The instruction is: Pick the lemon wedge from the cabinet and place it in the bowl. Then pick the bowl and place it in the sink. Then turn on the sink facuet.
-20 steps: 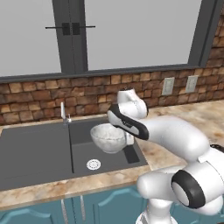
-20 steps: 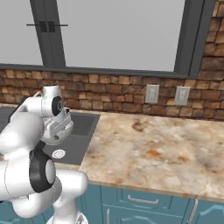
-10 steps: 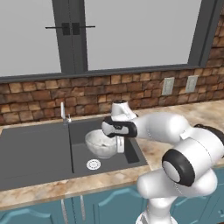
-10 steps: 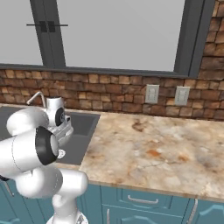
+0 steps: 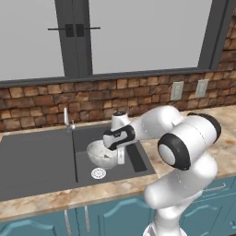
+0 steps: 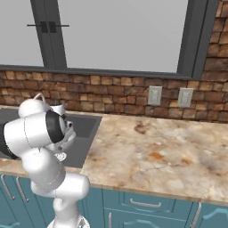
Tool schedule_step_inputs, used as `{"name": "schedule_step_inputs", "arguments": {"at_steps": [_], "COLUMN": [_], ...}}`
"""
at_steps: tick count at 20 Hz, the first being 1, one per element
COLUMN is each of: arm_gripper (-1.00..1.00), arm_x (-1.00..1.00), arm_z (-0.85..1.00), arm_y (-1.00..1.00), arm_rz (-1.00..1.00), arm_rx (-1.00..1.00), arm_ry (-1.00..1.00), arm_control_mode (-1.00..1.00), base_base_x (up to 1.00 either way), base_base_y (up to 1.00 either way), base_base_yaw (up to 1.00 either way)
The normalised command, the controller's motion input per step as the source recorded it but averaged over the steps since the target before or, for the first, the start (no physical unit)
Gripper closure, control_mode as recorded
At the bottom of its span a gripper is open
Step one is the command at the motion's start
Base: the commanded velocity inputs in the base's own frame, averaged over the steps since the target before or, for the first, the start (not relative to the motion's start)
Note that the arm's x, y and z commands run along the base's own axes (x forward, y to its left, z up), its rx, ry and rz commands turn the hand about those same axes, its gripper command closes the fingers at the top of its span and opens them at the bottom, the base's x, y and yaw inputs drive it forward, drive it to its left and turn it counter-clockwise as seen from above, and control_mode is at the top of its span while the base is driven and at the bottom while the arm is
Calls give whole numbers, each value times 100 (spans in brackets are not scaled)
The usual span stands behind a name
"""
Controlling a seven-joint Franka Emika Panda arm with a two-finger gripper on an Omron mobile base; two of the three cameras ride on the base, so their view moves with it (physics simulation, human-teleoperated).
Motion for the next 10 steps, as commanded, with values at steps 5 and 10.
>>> {"name": "schedule_step_inputs", "arguments": {"at_steps": [5, 10], "arm_gripper": [100, 100], "arm_x": [41, 45], "arm_z": [-44, -31], "arm_y": [10, 10], "arm_rz": [0, 0], "arm_rx": [-2, 0], "arm_ry": [0, 0], "arm_control_mode": [-100, -100], "base_base_x": [0, 0], "base_base_y": [0, 0], "base_base_yaw": [0, 0]}}
